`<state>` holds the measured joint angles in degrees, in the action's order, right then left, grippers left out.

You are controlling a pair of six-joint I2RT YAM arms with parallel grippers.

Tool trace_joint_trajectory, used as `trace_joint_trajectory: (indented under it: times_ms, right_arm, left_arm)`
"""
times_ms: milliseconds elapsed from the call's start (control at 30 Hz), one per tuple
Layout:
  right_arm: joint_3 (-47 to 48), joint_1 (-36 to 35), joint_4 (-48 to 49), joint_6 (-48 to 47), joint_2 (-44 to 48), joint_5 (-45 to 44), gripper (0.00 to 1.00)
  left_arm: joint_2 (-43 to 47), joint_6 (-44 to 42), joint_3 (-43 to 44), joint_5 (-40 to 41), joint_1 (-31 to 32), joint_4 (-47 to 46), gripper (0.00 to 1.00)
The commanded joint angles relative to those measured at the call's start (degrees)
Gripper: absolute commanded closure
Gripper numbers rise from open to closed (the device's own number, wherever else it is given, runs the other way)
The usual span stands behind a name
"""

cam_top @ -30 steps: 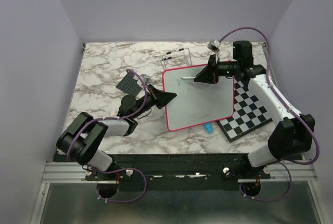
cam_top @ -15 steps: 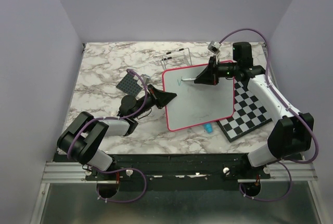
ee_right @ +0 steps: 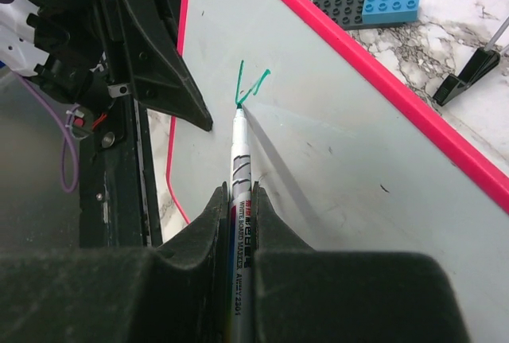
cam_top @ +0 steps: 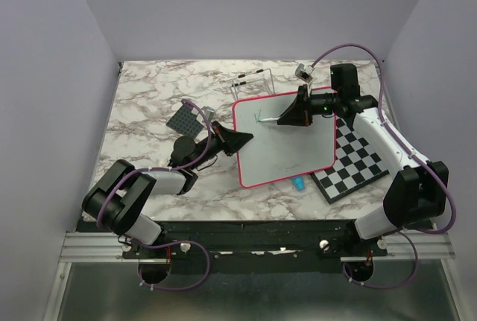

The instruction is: Write a sentence on the whiteboard

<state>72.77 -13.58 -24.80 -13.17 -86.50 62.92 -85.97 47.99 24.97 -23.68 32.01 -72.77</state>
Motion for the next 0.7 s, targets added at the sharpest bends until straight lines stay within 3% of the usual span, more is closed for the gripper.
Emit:
trace_joint_trajectory:
  times_ms: [0,667]
  right_arm:
    - [-0.61,-0.74,-1.48,-1.33,0.37,1.51,0.99]
    - [-0.18,-0.92,-2.54,-1.33,-0.95,0.28,0.99]
  left_arm:
    - [-0.16,-3.60,1.39,-1.45,0.25,-6.42,1.00]
    - [-0.33,-3.60,1.22,-1.63,0.25,-6.86,1.00]
